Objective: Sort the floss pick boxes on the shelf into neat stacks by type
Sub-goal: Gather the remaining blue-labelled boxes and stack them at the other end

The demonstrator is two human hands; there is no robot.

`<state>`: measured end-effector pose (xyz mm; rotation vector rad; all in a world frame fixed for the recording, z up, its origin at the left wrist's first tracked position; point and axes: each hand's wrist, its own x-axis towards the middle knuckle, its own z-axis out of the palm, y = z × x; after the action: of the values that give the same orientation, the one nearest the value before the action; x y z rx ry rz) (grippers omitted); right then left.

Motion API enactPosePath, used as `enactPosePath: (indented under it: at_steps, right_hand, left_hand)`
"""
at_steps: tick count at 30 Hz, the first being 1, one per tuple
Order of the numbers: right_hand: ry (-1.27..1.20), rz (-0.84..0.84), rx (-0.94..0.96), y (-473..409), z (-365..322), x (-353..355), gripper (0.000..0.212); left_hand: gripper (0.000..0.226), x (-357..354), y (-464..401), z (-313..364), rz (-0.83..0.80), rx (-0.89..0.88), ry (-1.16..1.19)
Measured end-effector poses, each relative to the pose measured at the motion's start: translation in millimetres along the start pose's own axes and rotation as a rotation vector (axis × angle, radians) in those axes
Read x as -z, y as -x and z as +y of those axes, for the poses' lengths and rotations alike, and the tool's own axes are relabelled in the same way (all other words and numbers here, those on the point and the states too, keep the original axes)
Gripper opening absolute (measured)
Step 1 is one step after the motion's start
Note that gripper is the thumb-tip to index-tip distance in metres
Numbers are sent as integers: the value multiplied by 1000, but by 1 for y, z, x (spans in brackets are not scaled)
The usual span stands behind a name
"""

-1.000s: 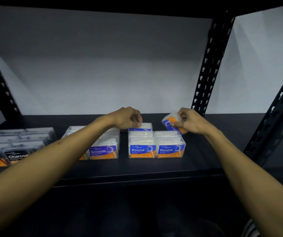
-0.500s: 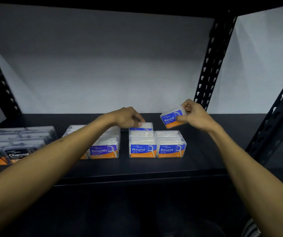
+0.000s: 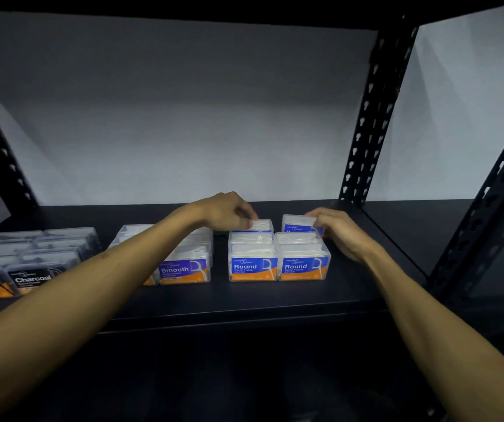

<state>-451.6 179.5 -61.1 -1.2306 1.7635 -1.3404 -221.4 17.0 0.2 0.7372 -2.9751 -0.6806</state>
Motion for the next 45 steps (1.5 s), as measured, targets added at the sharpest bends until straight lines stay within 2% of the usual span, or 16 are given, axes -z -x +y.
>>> enactPosePath:
  at_steps: [4,8,13,15,18,21,25,32,35,45]
  right_hand:
    - [228,-70,14,5,-11,-3,23]
    - [288,-170,-22,12,-25,-3,39]
    - [578,-280,-12,15,-40,2,84]
    - [589,-340,-23,17,-46,1,93]
    - [637,-427,-34,20,-50,0,106]
    - [638,-423,-30,21,-50,-2,104]
    - [584,-362,-27,22,-40,-6,100]
    - [450,-309,10,21,-19,-12,90]
    - [389,-291,17,20,-14,-14,93]
    - [438,-267,45,17,-18,-14,88]
  left_hand:
    - [32,-3,2,-2,2,1,11]
    - [34,-4,7,-2,6,2,-3]
    - [74,-14,21,18,133,-16,-5]
    - [94,-18,29,26,81,-10,-3]
    - [126,-29,36,33,-15,14,-231]
    - [141,-40,34,31,-46,23,-325]
    - [136,-46,27,25,-35,42,-293]
    - [128,-51,22,27,-18,13,-370]
    - [127,-54,22,26,-3,2,-356]
    - [121,-55,23,26,50,-5,-289]
